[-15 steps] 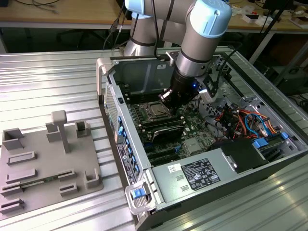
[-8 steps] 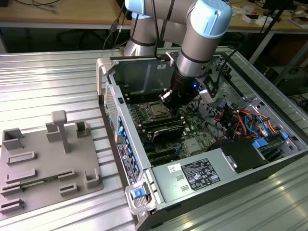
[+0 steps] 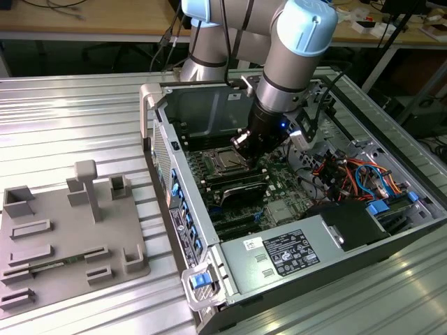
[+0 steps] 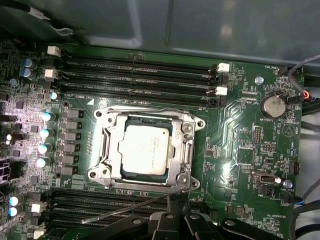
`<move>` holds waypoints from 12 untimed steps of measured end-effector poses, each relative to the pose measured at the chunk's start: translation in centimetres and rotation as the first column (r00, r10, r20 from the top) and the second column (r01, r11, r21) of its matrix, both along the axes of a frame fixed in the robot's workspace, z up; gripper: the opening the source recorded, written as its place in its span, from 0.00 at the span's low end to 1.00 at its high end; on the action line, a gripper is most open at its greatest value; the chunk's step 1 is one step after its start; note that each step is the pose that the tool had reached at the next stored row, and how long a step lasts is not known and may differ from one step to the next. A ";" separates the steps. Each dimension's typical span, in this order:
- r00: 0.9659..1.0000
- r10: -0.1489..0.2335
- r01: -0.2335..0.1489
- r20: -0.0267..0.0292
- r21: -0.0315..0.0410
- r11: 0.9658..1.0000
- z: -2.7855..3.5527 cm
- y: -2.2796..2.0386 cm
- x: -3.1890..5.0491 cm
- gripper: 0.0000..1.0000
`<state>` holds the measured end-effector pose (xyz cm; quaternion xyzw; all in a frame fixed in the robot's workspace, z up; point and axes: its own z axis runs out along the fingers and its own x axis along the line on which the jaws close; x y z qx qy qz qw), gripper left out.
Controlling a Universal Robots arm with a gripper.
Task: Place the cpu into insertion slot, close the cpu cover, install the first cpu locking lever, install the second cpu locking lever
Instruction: 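Install the second cpu locking lever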
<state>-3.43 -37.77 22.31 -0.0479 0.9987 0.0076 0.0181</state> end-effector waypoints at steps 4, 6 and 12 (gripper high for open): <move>1.000 0.000 0.000 0.000 0.000 1.000 0.00 -0.06 0.00 0.11; 1.000 0.000 0.000 0.000 0.000 1.000 0.00 -0.35 0.00 0.11; 1.000 0.000 0.000 0.000 0.000 1.000 0.00 -0.49 0.00 0.11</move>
